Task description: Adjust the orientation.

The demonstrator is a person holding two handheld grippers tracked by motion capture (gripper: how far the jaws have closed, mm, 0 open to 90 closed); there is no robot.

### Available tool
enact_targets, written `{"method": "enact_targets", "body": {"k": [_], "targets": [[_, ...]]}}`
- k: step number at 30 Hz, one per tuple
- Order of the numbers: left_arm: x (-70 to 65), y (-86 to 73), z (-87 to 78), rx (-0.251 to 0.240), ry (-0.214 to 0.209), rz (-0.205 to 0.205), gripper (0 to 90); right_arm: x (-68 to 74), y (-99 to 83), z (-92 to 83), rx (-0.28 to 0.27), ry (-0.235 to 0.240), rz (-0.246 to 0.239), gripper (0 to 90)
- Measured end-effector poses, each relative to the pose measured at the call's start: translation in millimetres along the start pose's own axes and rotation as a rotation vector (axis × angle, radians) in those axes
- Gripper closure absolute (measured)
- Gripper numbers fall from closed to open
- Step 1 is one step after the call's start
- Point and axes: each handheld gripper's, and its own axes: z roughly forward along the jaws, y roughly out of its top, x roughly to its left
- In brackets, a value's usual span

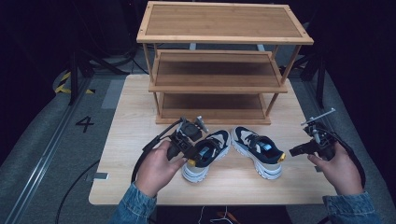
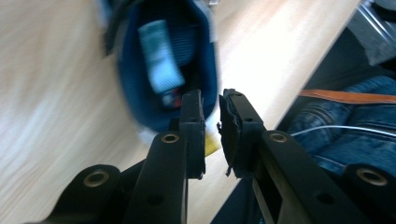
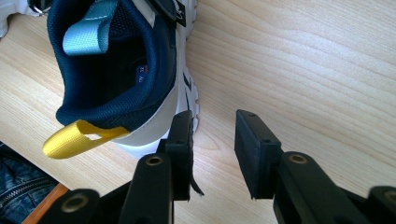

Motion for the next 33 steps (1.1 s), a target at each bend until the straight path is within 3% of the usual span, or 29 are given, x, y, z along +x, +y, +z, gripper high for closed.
{"method": "enact_targets", "body": {"k": [3, 6, 7, 10, 12, 15, 18, 22, 23, 24, 33], "targets": [[12.4, -4.3, -0.6, 0.021, 0.056, -0.060, 75.2, -0.4, -0.1, 0.1, -0.001, 0.000, 0.002, 67.6], [18.5, -6.1, 0.5, 0.033, 0.069, -0.087, 75.0, -0.7, -0.3, 0.5, 0.001, 0.000, 0.004, 67.7], [27.0, -7.5, 4.3, 0.041, 0.092, -0.124, 74.9, -0.7, -0.5, 0.8, 0.002, 0.001, 0.003, 67.7], [34.8, -8.2, 10.5, 0.054, 0.093, -0.137, 74.9, -0.9, -0.6, 1.1, 0.002, 0.001, 0.002, 67.8], [42.8, -7.8, 22.6, 0.092, 0.071, -0.137, 75.0, -1.4, -0.9, 0.8, 0.001, 0.000, 0.005, 67.7], [44.1, -8.4, 35.2, 0.118, 0.055, -0.157, 75.1, -2.7, -1.7, -0.3, -0.001, 0.000, 0.007, 67.6], [44.1, -8.3, 42.3, 0.138, 0.038, -0.129, 75.6, -4.1, -2.8, -2.7, -0.008, 0.000, 0.008, 67.5], [42.6, -9.4, 44.3, 0.142, 0.029, -0.133, 77.7, -5.6, -3.6, -4.8, -0.011, 0.001, 0.015, 67.5], [41.7, -10.1, 44.8, 0.146, 0.009, -0.139, 77.7, -5.6, -3.6, -4.8, -0.011, 0.001, 0.015, 67.5], [38.3, -10.5, 46.6, 0.154, -0.021, -0.111, 77.9, -5.8, -3.7, -5.0, -0.013, 0.001, 0.014, 67.5], [18.3, -3.8, 55.4, 0.205, -0.030, -0.062, 78.1, -4.1, -3.0, -3.4, -0.008, 0.001, 0.009, 66.6]]}}
